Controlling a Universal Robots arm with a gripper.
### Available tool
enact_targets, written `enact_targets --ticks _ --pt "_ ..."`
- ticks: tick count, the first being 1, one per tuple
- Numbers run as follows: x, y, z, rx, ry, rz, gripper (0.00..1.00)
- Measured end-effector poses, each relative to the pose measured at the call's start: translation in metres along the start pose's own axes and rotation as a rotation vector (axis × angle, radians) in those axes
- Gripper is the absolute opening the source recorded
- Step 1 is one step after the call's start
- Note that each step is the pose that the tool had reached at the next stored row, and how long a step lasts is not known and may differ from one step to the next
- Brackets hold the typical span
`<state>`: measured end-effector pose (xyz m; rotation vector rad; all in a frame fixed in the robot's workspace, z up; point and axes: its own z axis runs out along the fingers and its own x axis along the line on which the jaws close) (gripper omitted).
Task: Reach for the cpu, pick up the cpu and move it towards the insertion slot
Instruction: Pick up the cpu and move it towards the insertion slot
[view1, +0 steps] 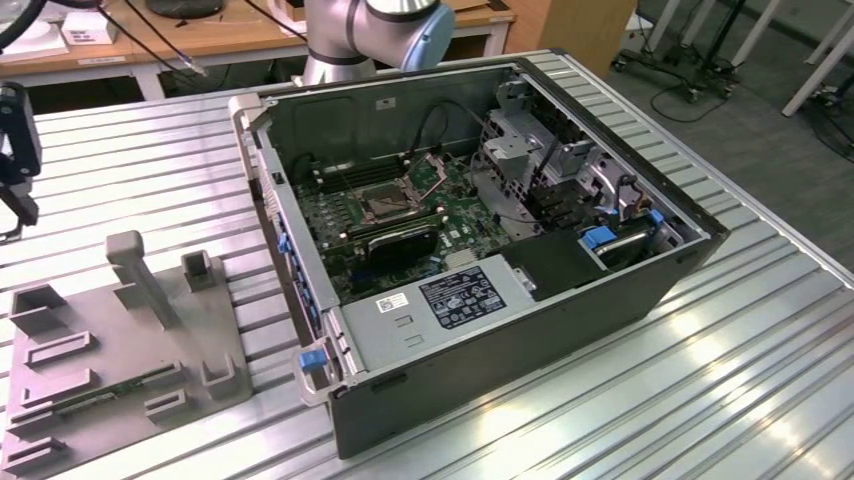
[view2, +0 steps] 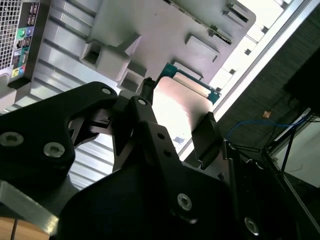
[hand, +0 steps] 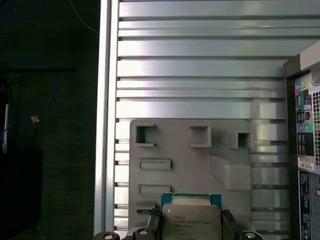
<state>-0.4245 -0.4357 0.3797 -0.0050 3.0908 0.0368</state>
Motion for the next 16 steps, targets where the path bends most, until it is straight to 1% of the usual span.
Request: enact_targets --ticks 2,3,4,6,8,11,16 --pt "-0.0037 0.0000 0.0002 0.0001 -0.0001 0.002 0.55" --pt "-0.0110 0.0000 0.0006 0.0002 -0.0002 0.005 0.55" --pt "-0.0155 -0.0001 0.0007 0.0004 0.0000 0.006 0.55" --pt "-0.0188 0.0000 0.0009 0.0003 0.0000 0.006 0.55" --pt "-0.0216 -0.0001 0.0011 0.0003 -0.0001 0.006 0.55" --pt "-0.0231 -0.0001 0.0012 0.0003 -0.0001 0.006 0.55" --pt "-0.0234 -0.0001 0.0012 0.0004 0.0000 0.007 0.55"
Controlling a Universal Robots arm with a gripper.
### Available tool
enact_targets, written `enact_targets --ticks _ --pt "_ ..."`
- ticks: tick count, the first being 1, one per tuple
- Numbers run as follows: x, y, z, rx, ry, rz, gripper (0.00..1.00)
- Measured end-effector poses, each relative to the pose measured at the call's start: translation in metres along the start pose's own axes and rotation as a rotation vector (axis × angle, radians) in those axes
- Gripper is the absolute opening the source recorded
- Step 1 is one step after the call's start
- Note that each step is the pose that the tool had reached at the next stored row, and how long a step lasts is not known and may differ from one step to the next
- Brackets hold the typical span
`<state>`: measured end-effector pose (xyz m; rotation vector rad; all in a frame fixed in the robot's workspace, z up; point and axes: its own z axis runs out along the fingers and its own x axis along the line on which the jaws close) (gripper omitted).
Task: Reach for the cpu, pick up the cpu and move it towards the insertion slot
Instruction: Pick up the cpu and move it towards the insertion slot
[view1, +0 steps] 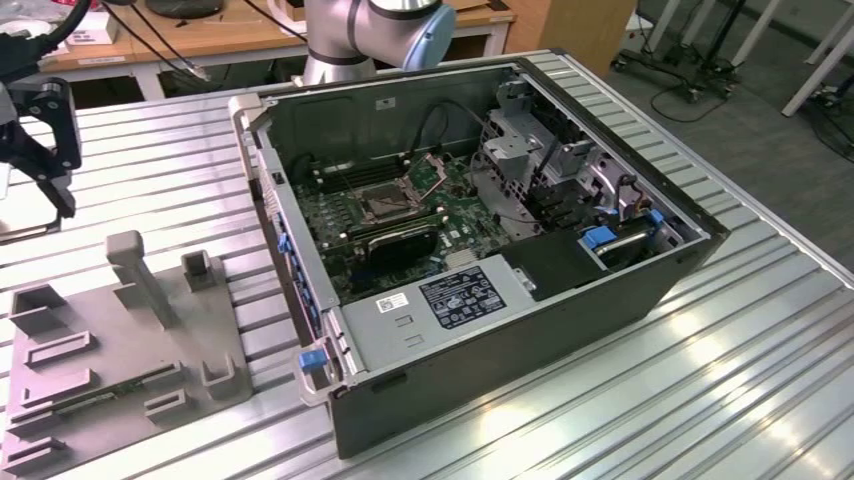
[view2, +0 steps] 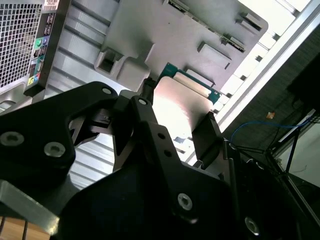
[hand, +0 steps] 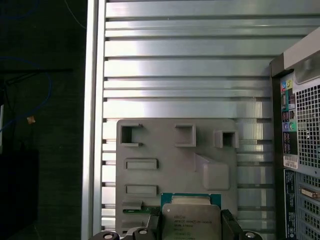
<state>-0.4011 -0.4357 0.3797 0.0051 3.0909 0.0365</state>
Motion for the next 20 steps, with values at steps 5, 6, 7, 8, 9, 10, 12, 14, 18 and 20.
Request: enact_targets --ticks 5,6,7,8,9,10,12,14,18,20 --pt "-0.0015 0.0000 0.0001 -0.0001 -0.0001 0.000 0.55" --pt "-0.0020 0.0000 0.0001 -0.0001 -0.0001 0.000 0.55" --pt "-0.0032 0.0000 0.0001 0.0000 0.0000 0.000 0.55" --pt "-0.0047 0.0000 0.0002 0.0000 0.0001 0.000 0.55" --pt "-0.0061 0.0000 0.0004 -0.0001 -0.0001 0.000 0.55" --pt "-0.0076 0.0000 0.0004 0.0000 0.0000 0.000 0.55" --pt "-0.0103 0.0000 0.0006 -0.0001 -0.0001 0.000 0.55" --pt "-0.0191 0.0000 0.0011 -0.0001 -0.0001 0.000 0.55" --pt "-0.0255 0.0001 0.0014 -0.0001 -0.0001 0.000 0.55" --pt "-0.0331 0.0001 0.0018 -0.0001 -0.0001 0.000 0.55"
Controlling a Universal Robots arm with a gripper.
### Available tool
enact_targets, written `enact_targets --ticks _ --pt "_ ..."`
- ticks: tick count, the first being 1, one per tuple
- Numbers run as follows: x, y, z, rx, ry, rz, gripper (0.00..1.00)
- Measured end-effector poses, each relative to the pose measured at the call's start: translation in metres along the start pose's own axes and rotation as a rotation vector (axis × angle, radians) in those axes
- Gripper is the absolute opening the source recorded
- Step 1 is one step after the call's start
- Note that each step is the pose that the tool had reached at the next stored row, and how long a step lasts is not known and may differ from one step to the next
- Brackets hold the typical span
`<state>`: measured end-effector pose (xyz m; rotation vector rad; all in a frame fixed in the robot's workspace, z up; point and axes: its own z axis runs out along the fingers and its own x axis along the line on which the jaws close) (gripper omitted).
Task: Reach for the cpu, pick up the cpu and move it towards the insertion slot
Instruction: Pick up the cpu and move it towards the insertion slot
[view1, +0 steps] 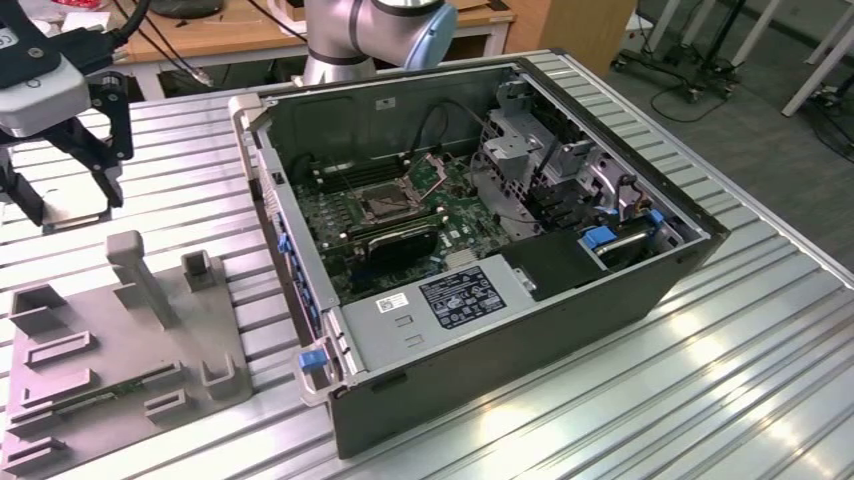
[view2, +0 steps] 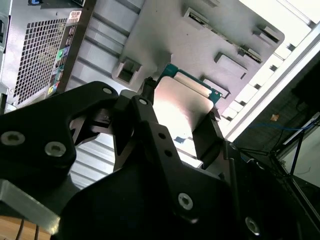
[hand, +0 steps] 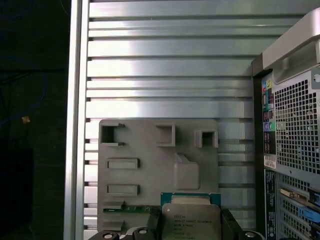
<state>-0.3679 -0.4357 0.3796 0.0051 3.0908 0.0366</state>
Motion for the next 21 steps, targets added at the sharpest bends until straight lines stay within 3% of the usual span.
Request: enact_targets --ticks 9,11,13,14,21 --pt "-0.0013 0.0000 0.0000 0.0001 0.0001 0.000 0.55" --pt "-0.0055 0.0000 0.0002 0.0001 0.0001 0.000 0.55" --pt "-0.0211 0.0000 0.0011 0.0000 0.0001 0.000 0.55" --pt "-0.0238 0.0000 0.0012 0.0000 0.0001 0.000 0.55" --pt "-0.0332 0.0001 0.0017 0.0000 0.0004 0.000 0.55"
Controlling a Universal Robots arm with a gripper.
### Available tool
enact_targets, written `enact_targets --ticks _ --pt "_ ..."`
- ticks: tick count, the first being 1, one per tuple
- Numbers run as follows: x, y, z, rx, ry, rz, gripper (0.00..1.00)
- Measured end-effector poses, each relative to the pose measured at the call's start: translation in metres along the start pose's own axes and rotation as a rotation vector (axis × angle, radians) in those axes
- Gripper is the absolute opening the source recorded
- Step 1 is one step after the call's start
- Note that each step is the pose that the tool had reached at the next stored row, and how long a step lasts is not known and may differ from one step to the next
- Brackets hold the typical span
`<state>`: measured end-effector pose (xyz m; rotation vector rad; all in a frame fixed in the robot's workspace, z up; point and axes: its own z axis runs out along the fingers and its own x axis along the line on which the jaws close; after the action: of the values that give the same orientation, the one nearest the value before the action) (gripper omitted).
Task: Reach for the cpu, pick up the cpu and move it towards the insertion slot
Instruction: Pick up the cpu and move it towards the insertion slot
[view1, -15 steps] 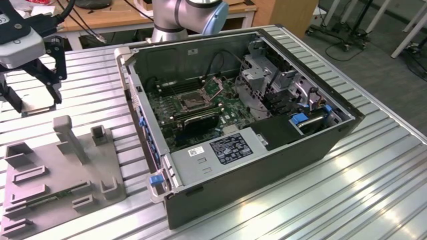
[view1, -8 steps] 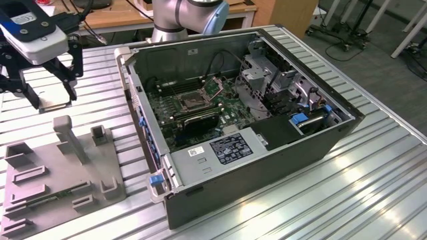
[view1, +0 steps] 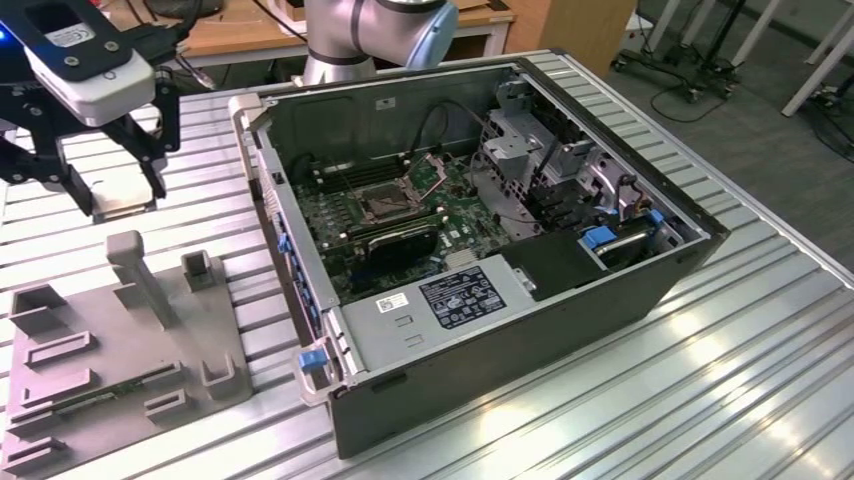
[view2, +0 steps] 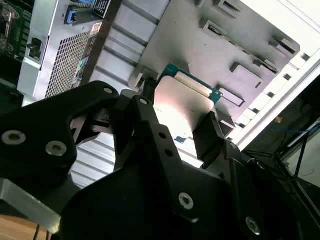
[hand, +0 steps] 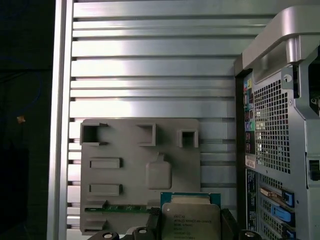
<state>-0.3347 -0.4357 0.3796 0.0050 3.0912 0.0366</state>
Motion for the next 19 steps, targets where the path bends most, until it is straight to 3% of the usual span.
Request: enact_targets --ticks 17,18,19 --pt "-0.0235 0.0001 0.0012 0.0000 0.0014 0.000 0.55" --pt "-0.0286 0.0001 0.0014 0.0000 0.0017 0.000 0.55" --pt "-0.0289 0.0001 0.0015 -0.0001 0.0016 0.000 0.55"
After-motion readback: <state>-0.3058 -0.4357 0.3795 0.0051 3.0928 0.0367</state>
